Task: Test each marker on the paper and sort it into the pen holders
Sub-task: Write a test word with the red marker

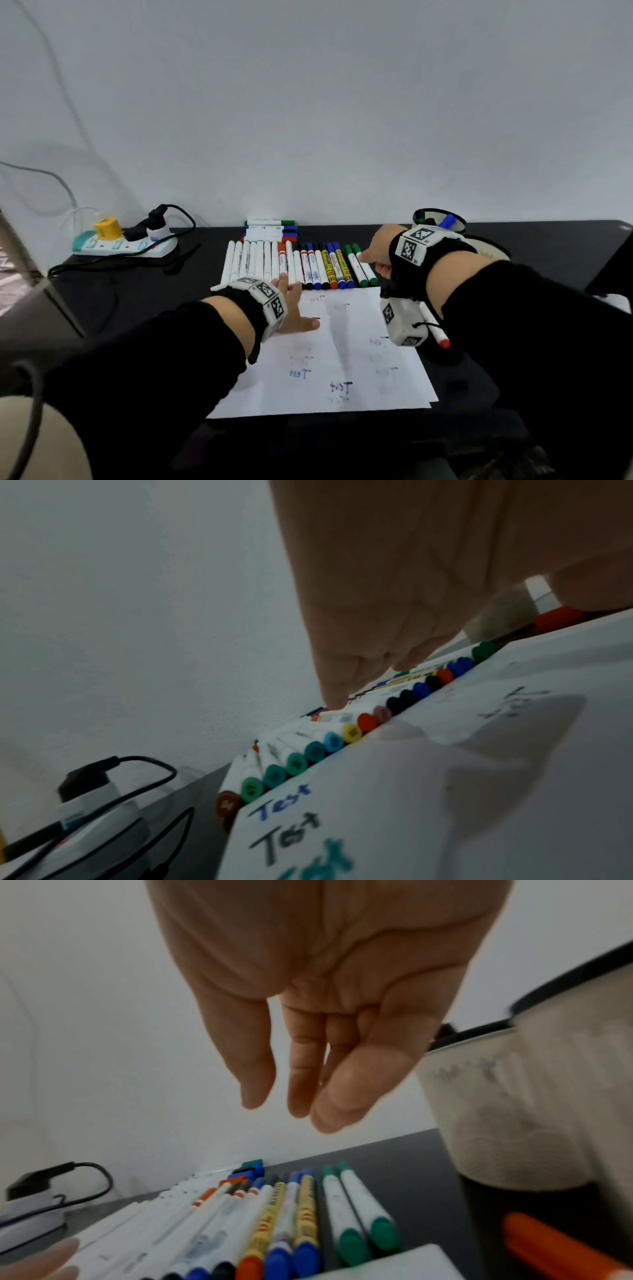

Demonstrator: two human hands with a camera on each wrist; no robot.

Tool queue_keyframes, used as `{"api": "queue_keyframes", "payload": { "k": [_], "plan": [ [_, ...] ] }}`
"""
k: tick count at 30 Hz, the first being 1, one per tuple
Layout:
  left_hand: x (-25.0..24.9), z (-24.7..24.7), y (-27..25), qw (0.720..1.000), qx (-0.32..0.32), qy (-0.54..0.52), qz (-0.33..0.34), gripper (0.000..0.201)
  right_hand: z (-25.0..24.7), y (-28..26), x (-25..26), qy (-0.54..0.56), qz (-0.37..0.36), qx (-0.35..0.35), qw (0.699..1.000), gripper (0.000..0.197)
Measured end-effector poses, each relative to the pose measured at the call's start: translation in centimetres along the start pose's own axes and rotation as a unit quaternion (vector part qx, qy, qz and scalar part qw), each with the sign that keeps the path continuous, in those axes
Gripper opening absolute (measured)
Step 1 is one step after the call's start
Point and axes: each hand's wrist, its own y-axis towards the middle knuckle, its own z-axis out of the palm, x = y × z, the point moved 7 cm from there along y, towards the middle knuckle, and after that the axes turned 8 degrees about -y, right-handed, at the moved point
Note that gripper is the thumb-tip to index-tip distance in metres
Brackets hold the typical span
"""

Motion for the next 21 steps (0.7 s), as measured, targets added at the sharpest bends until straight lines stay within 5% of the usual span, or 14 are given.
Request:
{"api": "queue_keyframes", "payload": {
  "k": [13,21],
  "plan": [
    [13.4,0.4,1.8,0.993,0.014,-0.042,-0.108,0.104,-0.8,8.6,15.5,-0.023,-0.12,-0.047,0.991,0.03],
    [18.5,2.1,3.4,0.987,0.053,-0.055,-0.141,0.111,-0.1,13.1,20.4,-0.047,-0.145,-0.049,0.987,0.03]
  ]
}}
